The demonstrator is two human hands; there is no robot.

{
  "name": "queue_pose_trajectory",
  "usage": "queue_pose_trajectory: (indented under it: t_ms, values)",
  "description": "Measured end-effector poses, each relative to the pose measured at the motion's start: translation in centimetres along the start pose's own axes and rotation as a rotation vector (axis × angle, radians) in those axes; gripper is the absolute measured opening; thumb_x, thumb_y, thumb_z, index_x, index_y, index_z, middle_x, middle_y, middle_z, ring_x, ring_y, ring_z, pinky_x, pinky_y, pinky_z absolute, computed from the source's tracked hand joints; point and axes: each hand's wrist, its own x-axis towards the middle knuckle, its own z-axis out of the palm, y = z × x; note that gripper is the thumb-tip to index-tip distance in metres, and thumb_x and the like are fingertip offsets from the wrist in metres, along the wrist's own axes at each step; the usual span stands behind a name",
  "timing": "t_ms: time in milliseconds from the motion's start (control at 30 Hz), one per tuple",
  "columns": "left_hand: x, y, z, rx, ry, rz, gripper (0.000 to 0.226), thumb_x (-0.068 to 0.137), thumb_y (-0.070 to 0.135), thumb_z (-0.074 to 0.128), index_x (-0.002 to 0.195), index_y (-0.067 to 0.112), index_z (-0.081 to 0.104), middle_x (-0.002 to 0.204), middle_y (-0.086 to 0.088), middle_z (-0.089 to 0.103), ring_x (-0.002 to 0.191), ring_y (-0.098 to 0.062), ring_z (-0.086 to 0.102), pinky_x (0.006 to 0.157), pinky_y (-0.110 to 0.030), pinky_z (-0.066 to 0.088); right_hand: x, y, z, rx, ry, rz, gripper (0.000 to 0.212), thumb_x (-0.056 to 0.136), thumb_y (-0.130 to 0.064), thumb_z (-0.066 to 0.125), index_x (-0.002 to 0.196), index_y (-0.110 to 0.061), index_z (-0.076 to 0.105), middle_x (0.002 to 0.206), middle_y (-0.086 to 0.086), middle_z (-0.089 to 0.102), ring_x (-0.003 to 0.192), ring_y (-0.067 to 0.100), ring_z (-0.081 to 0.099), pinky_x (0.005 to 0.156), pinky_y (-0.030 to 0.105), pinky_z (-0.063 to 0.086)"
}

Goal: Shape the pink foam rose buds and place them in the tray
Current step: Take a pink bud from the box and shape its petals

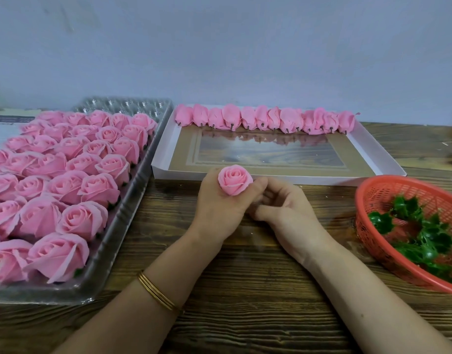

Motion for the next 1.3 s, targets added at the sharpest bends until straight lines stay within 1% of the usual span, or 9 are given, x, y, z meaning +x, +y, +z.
queue_pose_trajectory:
  t_ms: [100, 233, 433, 600, 667, 867, 1067, 1200, 1300]
  values:
    - [-0.2, 0.1, 0.2, -0.086, -0.019, -0.035, 0.024, 0.08, 0.004, 0.075, 0.083, -0.014, 0.06, 0.085, -0.032, 0.067, 0.079, -0.043, 0.067, 0.072, -0.045, 0.058, -0.2, 0.1, 0.3, -0.079, -0.017, -0.05, 0.041, 0.068, 0.026, 0.064, 0.081, -0.012, 0.066, 0.074, -0.001, 0.072, 0.076, 0.011, 0.068, 0.07, 0.024, 0.053]
    - [-0.4, 0.2, 0.5, -0.113, -0.061, -0.035, 0.012, 0.079, 0.002, 0.075, 0.074, 0.002, 0.064, 0.071, -0.012, 0.069, 0.066, -0.017, 0.067, 0.061, -0.024, 0.056, -0.2, 0.0, 0.6, -0.148, 0.048, -0.095, 0.036, 0.068, 0.02, 0.074, 0.081, -0.013, 0.066, 0.077, -0.003, 0.074, 0.077, 0.006, 0.07, 0.07, 0.018, 0.053]
    - [-0.1, 0.1, 0.2, -0.167, -0.13, -0.072, 0.01, 0.08, 0.001, 0.074, 0.077, -0.002, 0.066, 0.07, -0.009, 0.069, 0.065, -0.015, 0.067, 0.062, -0.024, 0.055, -0.3, 0.0, 0.4, -0.131, 0.039, -0.09, 0.037, 0.069, 0.024, 0.069, 0.078, -0.012, 0.068, 0.072, -0.004, 0.073, 0.07, 0.003, 0.068, 0.064, 0.015, 0.052]
    - [0.1, 0.4, -0.4, -0.198, -0.247, -0.077, 0.006, 0.071, 0.009, 0.077, 0.074, 0.007, 0.073, 0.074, -0.007, 0.068, 0.071, -0.014, 0.064, 0.07, -0.026, 0.055, -0.4, -0.4, 0.1, -0.137, -0.05, -0.087, 0.038, 0.074, 0.023, 0.065, 0.098, -0.005, 0.073, 0.096, 0.008, 0.075, 0.093, 0.016, 0.07, 0.089, 0.028, 0.054]
    - [0.1, 0.4, -0.7, -0.206, -0.285, -0.076, 0.026, 0.064, 0.017, 0.078, 0.08, -0.002, 0.07, 0.078, -0.009, 0.066, 0.075, -0.016, 0.062, 0.073, -0.027, 0.053, -0.4, -0.5, 0.0, -0.135, -0.067, -0.082, 0.037, 0.074, 0.022, 0.064, 0.102, -0.002, 0.072, 0.102, 0.012, 0.074, 0.101, 0.022, 0.069, 0.097, 0.034, 0.052]
    - [0.1, 0.7, -0.7, -0.214, -0.301, -0.093, 0.021, 0.063, 0.02, 0.077, 0.076, 0.007, 0.068, 0.077, -0.003, 0.067, 0.076, -0.015, 0.062, 0.075, -0.028, 0.053, -0.4, -0.5, 0.0, -0.124, -0.071, -0.057, 0.032, 0.075, 0.019, 0.067, 0.1, -0.001, 0.073, 0.101, 0.016, 0.074, 0.109, 0.025, 0.066, 0.108, 0.043, 0.044]
    - [0.0, 0.4, -0.2, -0.197, -0.171, -0.119, 0.014, 0.082, 0.007, 0.072, 0.083, -0.006, 0.068, 0.077, -0.016, 0.068, 0.077, -0.027, 0.064, 0.083, -0.047, 0.056, -0.3, -0.3, 0.3, -0.079, -0.03, -0.065, 0.046, 0.07, 0.018, 0.073, 0.096, -0.02, 0.073, 0.091, 0.004, 0.076, 0.089, 0.014, 0.07, 0.085, 0.026, 0.055]
    - [-0.1, 0.6, -0.1, -0.192, -0.176, -0.117, 0.007, 0.083, 0.009, 0.072, 0.077, 0.004, 0.071, 0.075, -0.012, 0.07, 0.074, -0.022, 0.067, 0.077, -0.038, 0.057, -0.3, -0.2, 0.5, -0.135, -0.011, -0.094, 0.045, 0.071, 0.018, 0.072, 0.092, -0.021, 0.073, 0.082, 0.001, 0.074, 0.082, 0.013, 0.069, 0.081, 0.026, 0.055]
    - [0.1, 0.7, -0.2, -0.231, -0.204, -0.109, 0.02, 0.073, 0.021, 0.074, 0.074, 0.002, 0.069, 0.071, -0.009, 0.067, 0.07, -0.019, 0.064, 0.072, -0.03, 0.057, -0.3, -0.3, 0.5, -0.142, -0.019, -0.08, 0.049, 0.073, 0.02, 0.068, 0.071, -0.029, 0.072, 0.067, -0.004, 0.066, 0.07, 0.012, 0.061, 0.073, 0.024, 0.052]
